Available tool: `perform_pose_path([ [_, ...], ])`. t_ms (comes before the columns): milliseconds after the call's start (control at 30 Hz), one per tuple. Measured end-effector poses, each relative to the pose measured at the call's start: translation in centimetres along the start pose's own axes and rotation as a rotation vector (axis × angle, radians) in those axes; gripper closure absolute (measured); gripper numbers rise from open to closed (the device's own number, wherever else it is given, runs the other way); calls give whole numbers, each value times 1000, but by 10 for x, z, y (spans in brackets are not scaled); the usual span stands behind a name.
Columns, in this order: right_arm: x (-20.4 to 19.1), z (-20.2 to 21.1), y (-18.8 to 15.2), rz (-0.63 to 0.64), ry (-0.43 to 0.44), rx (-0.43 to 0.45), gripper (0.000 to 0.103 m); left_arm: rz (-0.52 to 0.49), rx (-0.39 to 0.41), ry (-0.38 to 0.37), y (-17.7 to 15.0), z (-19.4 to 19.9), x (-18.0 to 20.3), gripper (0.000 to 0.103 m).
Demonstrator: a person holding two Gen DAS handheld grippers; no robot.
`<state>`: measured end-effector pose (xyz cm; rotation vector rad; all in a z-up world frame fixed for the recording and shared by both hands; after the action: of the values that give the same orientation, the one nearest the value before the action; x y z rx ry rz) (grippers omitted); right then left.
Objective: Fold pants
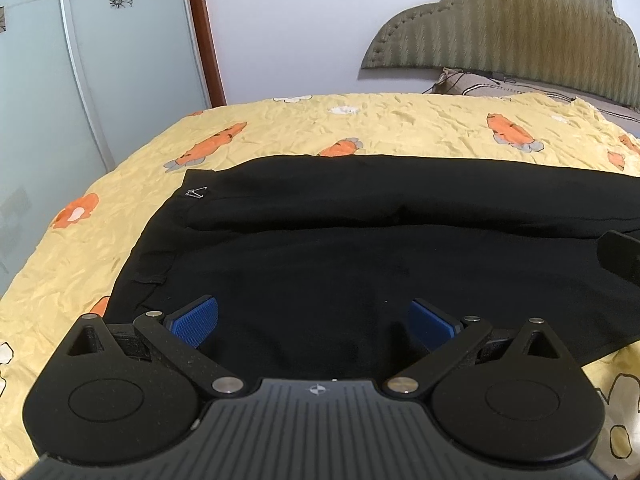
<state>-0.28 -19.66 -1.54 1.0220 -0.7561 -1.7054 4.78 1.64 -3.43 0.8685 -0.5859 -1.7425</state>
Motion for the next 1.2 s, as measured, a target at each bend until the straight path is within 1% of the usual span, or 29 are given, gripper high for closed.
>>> perform_pose_path([
  [67, 4, -2, 3, -72, 73, -41, 0, 0, -7, 2, 0, -2, 0, 0],
  [100, 3, -1, 4, -65, 60, -29, 0, 0, -11, 3, 0, -4, 0, 0],
  [167, -3, 0, 5, 12, 10, 12, 0, -1, -14, 4, 0, -6, -1, 0],
  [200, -4, -1, 6, 26, 23, 7, 0, -2, -15, 6, 0, -7, -1, 0],
  [267, -4, -3, 8, 10, 73, -22, 0, -5, -18, 9, 1, -9, -1, 0],
  [300, -5, -3, 10, 17, 85, -20, 0, -6, -20, 12, 1, -11, -2, 0],
  [400, -14, -2, 16, 95, 116, 35, 0, -13, -23, 24, 2, -15, -5, 0],
  [500, -27, -4, 32, 164, 192, 80, 0, -13, -18, 35, 6, -17, -14, 0],
  [567, -43, -15, 47, 209, 247, 80, 0, 22, -8, 32, 10, -17, -28, 0],
  [667, -72, -53, 66, 318, 356, 2, 0, 81, -15, 34, 15, -20, -56, 0],
  [733, -96, -88, 76, 404, 442, -57, 0, 106, -34, 50, 17, -25, -78, 0],
  [800, -117, -119, 83, 444, 505, -88, 0, 124, -53, 74, 19, -32, -100, 0],
  [833, -128, -142, 85, 454, 553, -136, 0, 131, -58, 88, 20, -35, -110, 0],
  [867, -139, -157, 86, 451, 578, -184, 0, 136, -62, 102, 21, -38, -119, 0],
  [900, -149, -181, 87, 444, 616, -249, 0, 138, -67, 117, 23, -42, -130, 0],
  [933, -156, -197, 85, 448, 655, -290, 0, 137, -72, 126, 24, -45, -136, 0],
  [967, -163, -214, 82, 471, 674, -317, 0, 136, -80, 134, 26, -48, -141, 0],
  [1033, -179, -245, 75, 568, 685, -368, 0, 139, -97, 141, 30, -57, -154, 0],
  [1100, -191, -271, 66, 683, 669, -369, 0, 141, -110, 145, 36, -65, -162, 0],
  [1167, -196, -296, 61, 722, 661, -424, 2, 147, -133, 144, 43, -76, -167, 0],
  [1200, -198, -309, 59, 708, 677, -471, 8, 152, -148, 140, 49, -83, -170, 0],
])
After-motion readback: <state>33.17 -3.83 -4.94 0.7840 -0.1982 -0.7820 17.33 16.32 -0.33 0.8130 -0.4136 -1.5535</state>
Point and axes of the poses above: each gripper's, at about its wrist camera, not at the fingertips, and z roughly against the way its jaws point, x to its right, y to its top, the point moved 4 cm from there along -z, roughly the way its jaws point, and after that the axes turned 9 degrees about -z, right-handed, at the moved point
